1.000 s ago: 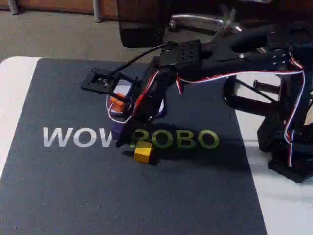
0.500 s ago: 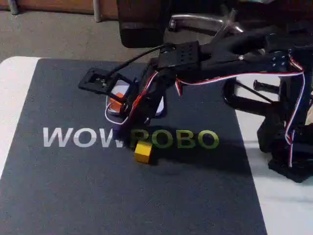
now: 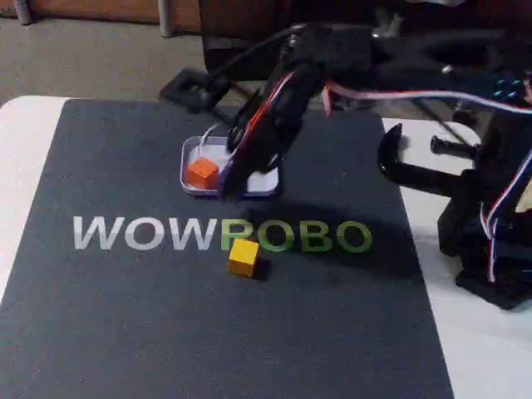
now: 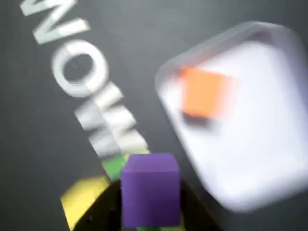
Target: Move blocks one by one until all three blocks are in the tray.
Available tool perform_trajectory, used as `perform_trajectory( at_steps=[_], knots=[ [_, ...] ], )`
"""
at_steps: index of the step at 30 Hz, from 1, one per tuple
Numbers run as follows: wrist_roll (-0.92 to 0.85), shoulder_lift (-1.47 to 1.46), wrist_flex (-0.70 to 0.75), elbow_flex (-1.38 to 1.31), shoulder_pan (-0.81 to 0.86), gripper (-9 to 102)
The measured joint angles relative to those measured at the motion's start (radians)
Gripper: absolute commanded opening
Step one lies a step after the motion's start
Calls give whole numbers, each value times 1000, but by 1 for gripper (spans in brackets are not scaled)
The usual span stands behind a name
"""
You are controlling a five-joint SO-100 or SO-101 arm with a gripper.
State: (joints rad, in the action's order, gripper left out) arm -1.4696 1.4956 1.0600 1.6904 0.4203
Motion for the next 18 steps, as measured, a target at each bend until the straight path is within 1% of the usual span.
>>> perform_trajectory(
  at_steps=[3,7,12,18],
  knots=[
    [-58,81,109,0,49,-8],
    [-120,155,189,0,127,-8],
    [-130,163,201,0,156,-8],
    [-98,58,201,-86,156,-8]
  ],
)
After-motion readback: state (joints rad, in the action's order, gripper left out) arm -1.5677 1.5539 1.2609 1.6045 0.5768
